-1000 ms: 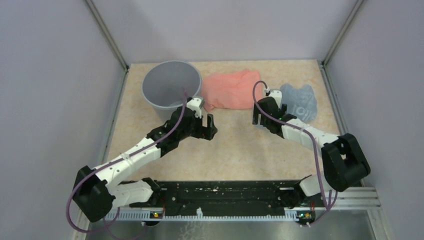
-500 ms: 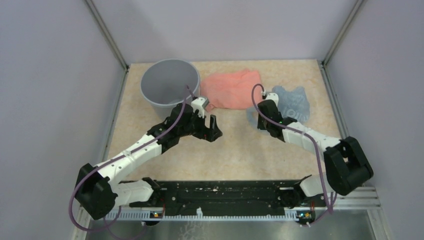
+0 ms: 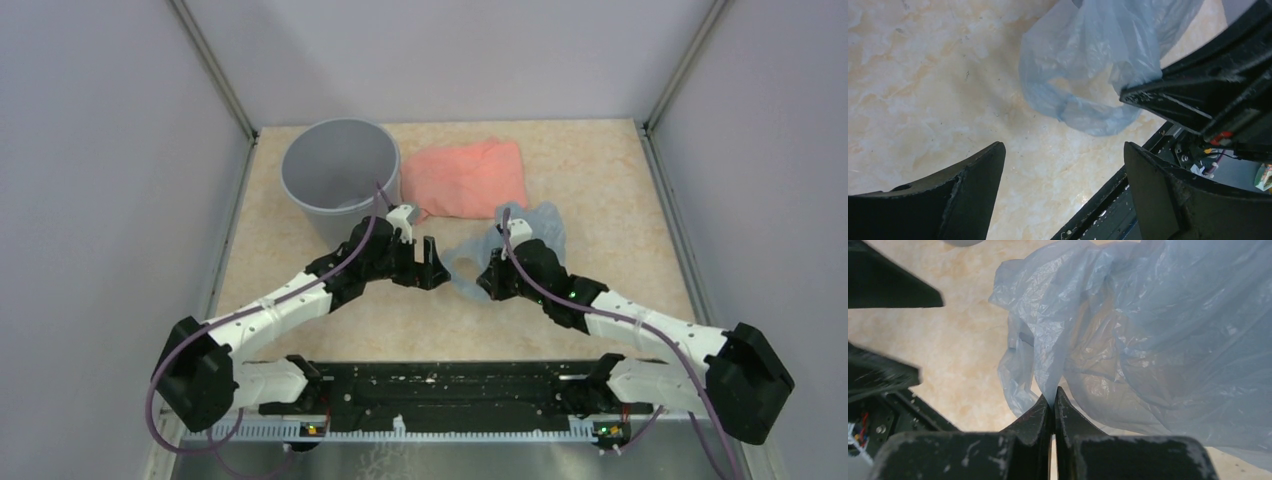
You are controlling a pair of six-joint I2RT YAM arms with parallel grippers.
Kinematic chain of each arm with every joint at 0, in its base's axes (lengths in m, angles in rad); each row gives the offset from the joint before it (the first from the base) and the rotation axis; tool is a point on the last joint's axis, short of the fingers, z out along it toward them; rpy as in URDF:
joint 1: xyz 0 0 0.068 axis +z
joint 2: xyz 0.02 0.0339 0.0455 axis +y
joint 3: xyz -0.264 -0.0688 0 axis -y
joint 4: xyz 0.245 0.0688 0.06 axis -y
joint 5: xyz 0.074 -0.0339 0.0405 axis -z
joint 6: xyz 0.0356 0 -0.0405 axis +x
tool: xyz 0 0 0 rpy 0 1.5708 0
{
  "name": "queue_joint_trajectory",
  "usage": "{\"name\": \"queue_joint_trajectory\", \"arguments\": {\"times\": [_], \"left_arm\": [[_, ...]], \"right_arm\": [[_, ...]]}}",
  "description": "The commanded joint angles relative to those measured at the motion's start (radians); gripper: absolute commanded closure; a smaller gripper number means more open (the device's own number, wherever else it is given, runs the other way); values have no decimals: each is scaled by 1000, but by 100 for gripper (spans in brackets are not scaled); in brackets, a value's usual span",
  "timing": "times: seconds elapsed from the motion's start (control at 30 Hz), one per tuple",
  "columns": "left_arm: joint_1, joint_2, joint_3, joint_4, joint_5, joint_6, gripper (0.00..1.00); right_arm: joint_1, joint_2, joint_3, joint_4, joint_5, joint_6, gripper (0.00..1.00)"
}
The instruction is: Put the trash bags into the trash bin
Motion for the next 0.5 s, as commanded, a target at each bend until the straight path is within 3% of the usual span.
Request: {"name": "queue_joint_trajectory", "arguments": {"times": [0.0, 0.13, 0.37, 0.47], "left_arm": [[-4, 38, -24, 97, -21, -88, 8], [-5, 86, -34, 105, -45, -157, 14], [-6, 105, -77, 289, -4, -232, 19], [-9, 104, -68, 335, 43, -253, 35]], "right_arm": [[51, -70, -27, 113, -34, 60, 100], [88, -112, -51, 122, -9, 67, 100], [110, -167, -80, 111, -30, 69, 100], [111, -181, -52, 79, -24, 62, 100]]}}
